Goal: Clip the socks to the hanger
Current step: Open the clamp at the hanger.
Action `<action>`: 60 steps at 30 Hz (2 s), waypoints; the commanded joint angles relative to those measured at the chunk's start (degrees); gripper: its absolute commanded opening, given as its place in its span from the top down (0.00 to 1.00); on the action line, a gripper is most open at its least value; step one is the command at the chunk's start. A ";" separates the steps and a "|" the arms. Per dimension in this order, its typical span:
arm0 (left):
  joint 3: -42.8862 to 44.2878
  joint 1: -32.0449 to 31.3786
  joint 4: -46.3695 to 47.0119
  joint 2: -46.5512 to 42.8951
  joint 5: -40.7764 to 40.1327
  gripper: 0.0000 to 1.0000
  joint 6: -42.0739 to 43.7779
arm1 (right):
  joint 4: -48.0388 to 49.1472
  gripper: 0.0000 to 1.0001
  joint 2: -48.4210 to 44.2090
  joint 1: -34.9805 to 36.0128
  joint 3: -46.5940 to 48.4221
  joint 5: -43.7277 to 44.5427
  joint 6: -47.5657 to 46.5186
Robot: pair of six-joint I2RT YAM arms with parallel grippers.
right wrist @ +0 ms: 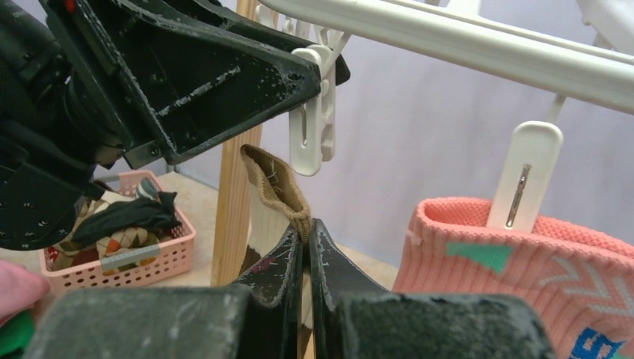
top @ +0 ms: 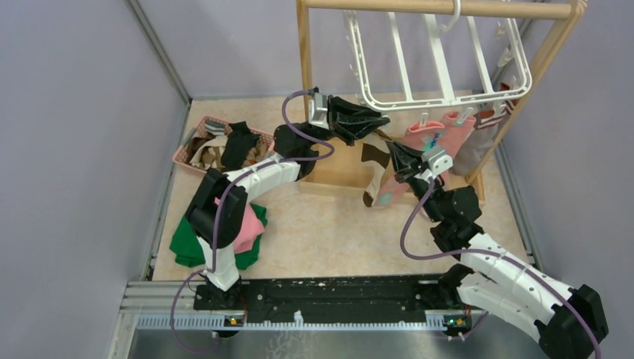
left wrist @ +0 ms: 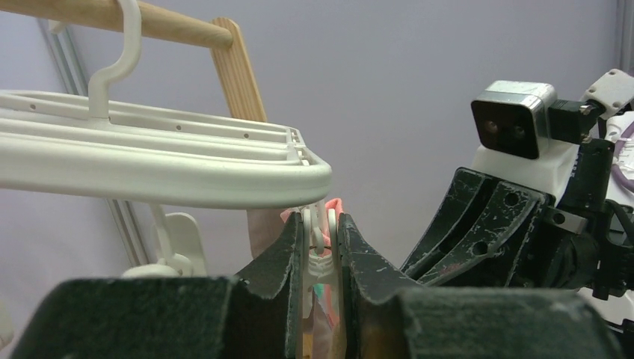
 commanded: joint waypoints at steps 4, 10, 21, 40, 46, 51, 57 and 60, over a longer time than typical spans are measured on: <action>1.62 -0.17 4.14 -0.31 1.33 0.94 -1.52 | 2.61 1.00 0.62 -4.78 3.08 -3.60 4.34; 1.69 -0.17 4.57 -0.24 1.47 0.94 -2.09 | 2.78 1.00 1.27 -5.18 3.80 -5.56 4.58; 1.62 -0.22 5.16 -0.13 1.97 0.94 -2.48 | 3.71 1.00 0.56 -5.20 4.11 -5.94 4.21; 2.44 -0.17 5.92 0.66 2.79 0.94 -4.01 | 5.27 1.00 -0.03 -5.88 4.00 -6.32 4.22; 2.82 -0.17 5.77 0.76 2.33 0.94 -3.56 | 4.92 1.00 -1.76 -5.89 3.08 -8.79 3.96; 3.31 -0.17 5.59 0.74 2.22 0.94 -3.37 | 3.34 1.00 -2.56 -5.90 3.15 -9.68 3.86; 3.43 -0.17 5.58 1.01 2.35 0.94 -3.51 | 2.62 1.00 -2.45 -5.92 3.27 -10.29 4.21; 3.19 -0.17 5.79 1.11 2.42 0.94 -3.63 | 3.17 1.00 -2.49 -5.88 3.47 -9.70 4.30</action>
